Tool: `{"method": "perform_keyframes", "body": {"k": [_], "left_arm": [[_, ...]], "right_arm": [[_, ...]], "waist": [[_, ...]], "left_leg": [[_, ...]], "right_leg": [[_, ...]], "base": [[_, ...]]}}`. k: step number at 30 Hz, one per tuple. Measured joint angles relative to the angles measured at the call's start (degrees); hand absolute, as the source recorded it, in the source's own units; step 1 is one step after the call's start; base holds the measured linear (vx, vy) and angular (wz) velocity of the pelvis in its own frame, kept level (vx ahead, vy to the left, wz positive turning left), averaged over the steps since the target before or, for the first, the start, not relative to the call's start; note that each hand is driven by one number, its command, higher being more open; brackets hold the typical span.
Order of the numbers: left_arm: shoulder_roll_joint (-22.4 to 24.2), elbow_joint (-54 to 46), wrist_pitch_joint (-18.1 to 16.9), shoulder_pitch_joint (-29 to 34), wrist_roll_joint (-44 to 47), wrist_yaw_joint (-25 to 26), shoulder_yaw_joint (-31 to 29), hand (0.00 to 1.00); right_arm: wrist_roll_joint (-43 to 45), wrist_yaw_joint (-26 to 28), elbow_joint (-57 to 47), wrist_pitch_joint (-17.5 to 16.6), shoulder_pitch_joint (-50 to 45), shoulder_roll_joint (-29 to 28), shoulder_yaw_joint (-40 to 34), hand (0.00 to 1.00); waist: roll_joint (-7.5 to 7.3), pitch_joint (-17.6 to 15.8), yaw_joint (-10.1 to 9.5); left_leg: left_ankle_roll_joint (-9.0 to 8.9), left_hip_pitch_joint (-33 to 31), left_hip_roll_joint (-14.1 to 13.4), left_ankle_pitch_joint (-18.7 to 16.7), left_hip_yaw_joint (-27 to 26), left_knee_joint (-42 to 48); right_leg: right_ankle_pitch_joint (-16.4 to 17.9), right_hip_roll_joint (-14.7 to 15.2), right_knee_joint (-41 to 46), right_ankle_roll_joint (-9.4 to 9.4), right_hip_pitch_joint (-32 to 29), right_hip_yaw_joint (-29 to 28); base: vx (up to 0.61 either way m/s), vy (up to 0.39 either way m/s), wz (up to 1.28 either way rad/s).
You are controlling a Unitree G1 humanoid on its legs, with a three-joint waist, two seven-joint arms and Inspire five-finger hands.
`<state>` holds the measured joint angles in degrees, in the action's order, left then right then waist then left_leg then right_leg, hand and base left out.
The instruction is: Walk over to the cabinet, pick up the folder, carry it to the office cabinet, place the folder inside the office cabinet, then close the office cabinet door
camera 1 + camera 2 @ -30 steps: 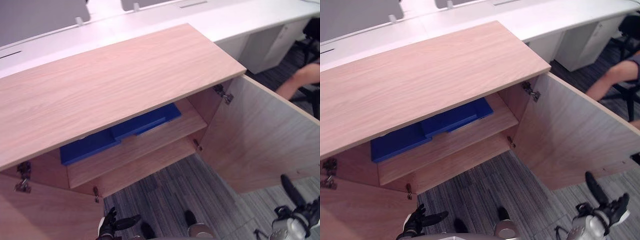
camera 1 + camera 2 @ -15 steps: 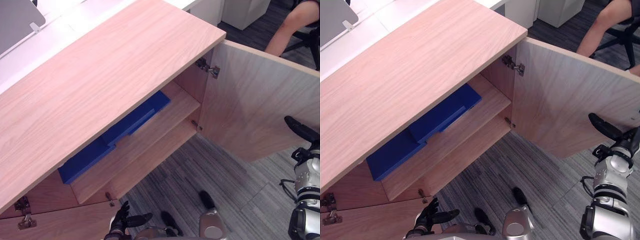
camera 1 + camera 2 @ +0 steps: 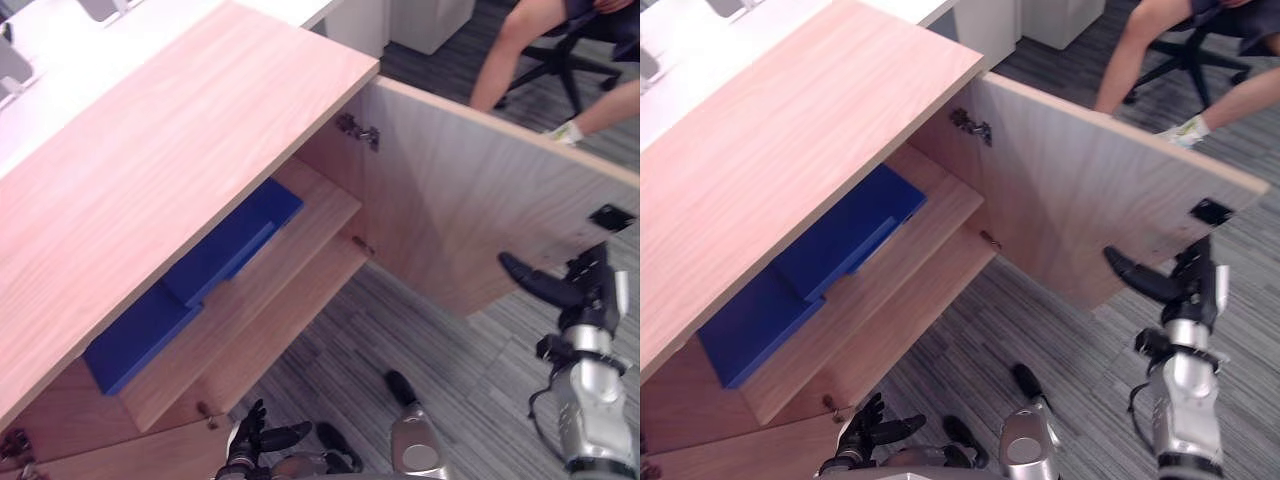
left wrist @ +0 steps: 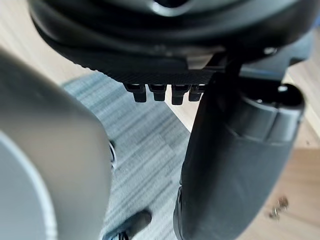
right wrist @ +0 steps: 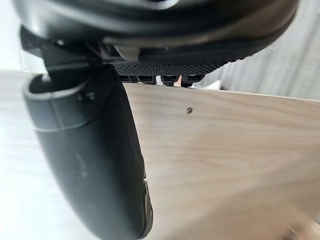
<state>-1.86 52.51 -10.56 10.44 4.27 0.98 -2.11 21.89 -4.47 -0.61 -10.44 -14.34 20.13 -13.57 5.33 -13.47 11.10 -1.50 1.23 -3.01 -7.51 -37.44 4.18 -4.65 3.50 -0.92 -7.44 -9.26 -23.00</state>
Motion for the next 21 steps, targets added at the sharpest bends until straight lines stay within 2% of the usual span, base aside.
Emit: {"method": "perform_keyframes", "body": {"k": [3, 5, 6, 10, 12, 14, 15, 16, 18, 19, 20, 21], "left_arm": [[-1.6, 1.1, -0.1, -0.1, 0.0, -0.3, -0.4, 1.0], [-2.7, 2.3, -0.1, -0.9, -0.3, -0.9, -0.4, 1.0], [-2.9, 2.5, -0.1, -1.1, -0.7, -1.1, -0.4, 1.0], [-4.0, 5.0, -0.2, -2.2, -2.1, -2.1, -0.2, 1.0], [-4.5, 6.1, -0.2, -2.8, -2.3, -2.6, -0.2, 1.0], [-4.7, 6.1, -0.2, -2.9, -2.4, -2.7, 0.0, 1.0], [-4.8, 6.0, -0.2, -3.0, -2.6, -2.7, 0.3, 1.0], [-5.0, 6.0, -0.2, -3.0, -2.7, -2.7, 0.6, 1.0], [-5.0, 5.9, -0.2, -3.4, -3.2, -2.7, 1.2, 1.0], [-5.0, 5.7, -0.1, -3.5, -3.3, -2.7, 1.5, 1.0], [-5.0, 5.6, -0.1, -3.7, -3.3, -2.6, 1.4, 1.0], [-5.0, 5.5, 0.1, -4.2, -3.3, -2.3, 1.4, 1.0]], "right_arm": [[-0.1, 3.1, -5.2, 0.0, -8.5, -0.9, 5.2, 1.0], [0.2, 6.1, -9.4, 0.1, -15.4, 0.8, 9.6, 1.0], [0.5, 7.0, -10.3, 0.2, -17.0, 1.7, 10.6, 1.0], [1.5, 13.4, -15.3, 1.8, -23.6, 12.3, 18.0, 1.0], [1.5, 16.7, -17.6, 3.4, -24.8, 17.2, 20.6, 1.0], [1.4, 20.0, -19.0, 4.0, -24.0, 20.2, 24.4, 1.0], [1.4, 22.0, -20.2, 4.0, -22.6, 20.4, 26.9, 1.0], [0.9, 23.4, -21.0, 3.6, -19.4, 19.9, 29.8, 1.0], [0.0, 24.3, -20.8, 2.5, -12.9, 17.6, 32.8, 1.0], [-1.4, 23.9, -19.2, 1.2, -8.4, 14.3, 33.3, 1.0], [-1.9, 23.3, -17.9, 0.7, -6.0, 12.3, 33.3, 1.0], [-3.8, 20.2, -11.7, -0.5, 0.7, 6.4, 32.4, 1.0]], "waist": [[-1.9, 0.8, 0.86], [-3.51, 0.9, 1.4], [-3.82, 0.9, 1.5], [-5.76, 2.1, 1.53], [-6.45, 2.6, 1.46], [-6.85, 3.4, 0.34], [-6.9, 4.4, -0.56], [-7.25, 5.2, -1.17], [-7.35, 6.1, -2.48], [-7.72, 6.5, -3.48], [-7.43, 6.8, -4.14], [-7.76, 6.8, -5.85]], "left_leg": [[-0.36, 0.6, -1.0, -1.1, -1.1, 1.6], [-0.42, 0.6, -2.0, -2.2, -1.1, 3.4], [-0.38, 0.7, -2.2, -2.4, -1.1, 3.8], [-0.57, 0.8, -2.9, -3.8, -0.2, 5.8], [-0.13, 0.4, -2.9, -4.1, 2.3, 6.2], [0.3, -0.4, -2.6, -3.6, 5.8, 6.2], [0.4, -1.3, -2.5, -3.0, 7.8, 6.1], [0.44, -2.3, -2.0, -2.0, 10.2, 5.9], [0.45, -3.3, -1.1, 0.1, 13.8, 4.3], [0.41, -3.4, -0.3, 2.1, 16.2, 2.3], [0.35, -3.4, 0.0, 3.2, 17.3, 1.3], [0.42, -3.0, 1.0, 6.1, 20.9, -2.0]], "right_leg": [[-0.2, -0.6, 0.2, -0.06, 0.5, -1.2], [-0.4, -1.1, 0.6, -0.1, 0.8, -1.3], [-0.4, -1.2, 0.7, -0.1, 1.0, -1.3], [-0.4, -1.6, 2.0, -0.11, 1.6, -0.8], [-0.4, -1.3, 2.4, -0.08, 2.3, 1.1], [-0.4, -1.3, 3.2, -0.06, 2.4, 3.8], [-0.2, -0.9, 3.2, 0.14, 2.4, 5.8], [0.6, -0.3, 3.4, 1.14, 2.4, 8.2], [1.7, 0.6, 3.9, 1.41, 2.5, 12.0], [2.4, 1.3, 4.0, 1.41, 2.5, 14.5], [2.6, 1.5, 4.0, 1.69, 2.7, 15.8], [2.7, 2.3, 4.0, 2.17, 3.6, 19.5]], "base": [[0.03, -0.066, -0.25], [0.02, -0.047, -0.14], [-0.01, -0.034, -0.1], [-0.04, -0.018, 0.03], [-0.07, -0.029, 0.45], [-0.08, -0.051, 0.57], [-0.06, -0.068, 0.84], [-0.05, -0.078, 0.91], [-0.05, -0.082, 1.1], [-0.04, -0.077, 1.17], [-0.04, -0.077, 1.39], [-0.03, -0.048, 1.13]]}}
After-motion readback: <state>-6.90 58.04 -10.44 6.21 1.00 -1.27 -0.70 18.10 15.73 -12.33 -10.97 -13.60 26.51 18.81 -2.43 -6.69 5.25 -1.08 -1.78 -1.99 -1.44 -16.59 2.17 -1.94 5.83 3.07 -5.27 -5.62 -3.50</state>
